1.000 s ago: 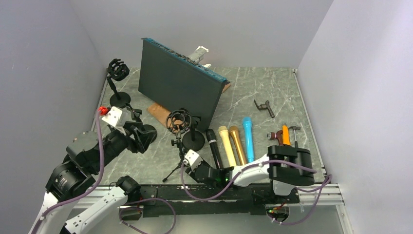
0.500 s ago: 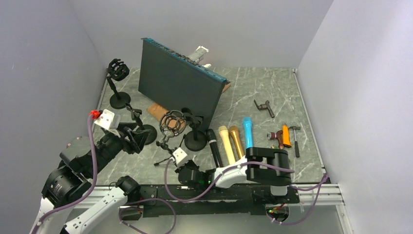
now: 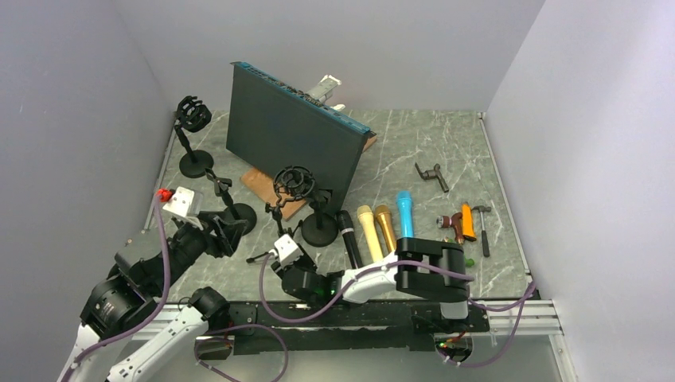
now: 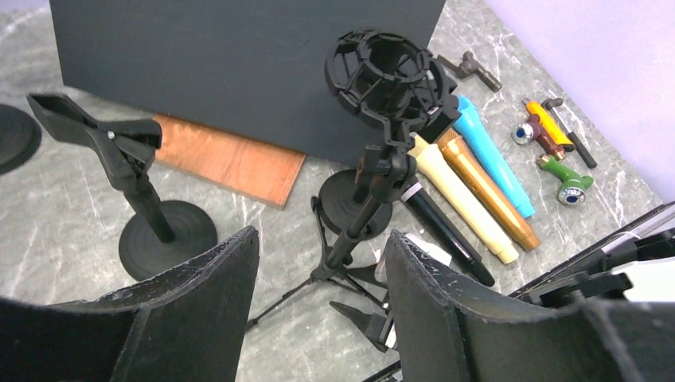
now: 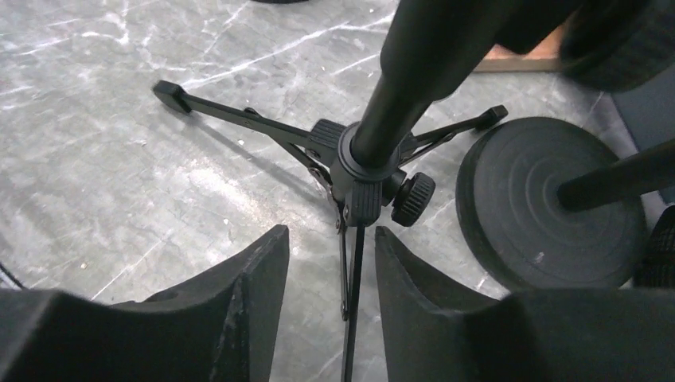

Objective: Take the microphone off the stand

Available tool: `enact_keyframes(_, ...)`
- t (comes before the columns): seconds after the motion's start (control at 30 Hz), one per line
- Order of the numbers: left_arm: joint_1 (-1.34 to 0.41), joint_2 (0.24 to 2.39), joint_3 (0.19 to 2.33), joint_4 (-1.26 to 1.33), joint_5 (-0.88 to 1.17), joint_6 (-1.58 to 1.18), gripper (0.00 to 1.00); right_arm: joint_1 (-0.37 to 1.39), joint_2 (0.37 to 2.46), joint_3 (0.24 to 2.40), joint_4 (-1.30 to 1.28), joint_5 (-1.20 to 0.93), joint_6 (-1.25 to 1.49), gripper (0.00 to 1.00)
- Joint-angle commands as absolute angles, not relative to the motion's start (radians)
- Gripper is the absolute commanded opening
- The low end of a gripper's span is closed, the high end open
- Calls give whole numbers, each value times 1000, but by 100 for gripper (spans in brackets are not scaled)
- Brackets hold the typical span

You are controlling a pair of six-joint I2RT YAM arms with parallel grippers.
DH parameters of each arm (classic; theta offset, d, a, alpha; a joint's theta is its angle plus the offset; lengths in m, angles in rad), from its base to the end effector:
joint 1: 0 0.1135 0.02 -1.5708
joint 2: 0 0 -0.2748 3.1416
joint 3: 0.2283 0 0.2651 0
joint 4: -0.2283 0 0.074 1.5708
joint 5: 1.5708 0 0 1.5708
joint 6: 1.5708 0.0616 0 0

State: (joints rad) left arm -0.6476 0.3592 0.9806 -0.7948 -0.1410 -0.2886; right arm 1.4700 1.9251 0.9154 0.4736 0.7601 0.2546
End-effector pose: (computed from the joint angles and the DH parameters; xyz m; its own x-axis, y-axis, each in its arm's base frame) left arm 0.0616 -0.0358 0.3859 -0.2705 -0.1487 -0.9512 0.4276 0.8666 -0.2571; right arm 0.0830 0.3992 0.1239 -0.2163 -0.3250 -0.9206 -0.6272 0.7689 -0.1241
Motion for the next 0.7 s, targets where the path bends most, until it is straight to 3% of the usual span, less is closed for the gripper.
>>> enact_keyframes(0.0, -644, 342, 944, -782, -175, -338, 63, 1480, 1801, 855, 553, 686, 256, 51)
enact_keyframes(0.2, -643, 374, 996, -860, -128, -337, 62, 1479, 1638, 755, 467, 562, 345, 75)
enact_keyframes(0.53, -644, 400, 943, -793, 89, -305, 69, 1469, 1428, 636, 358, 481, 399, 89)
enact_keyframes(0.67, -643, 447, 908, -726, 124, -320, 70, 1393, 1372, 632, 347, 318, 409, 94)
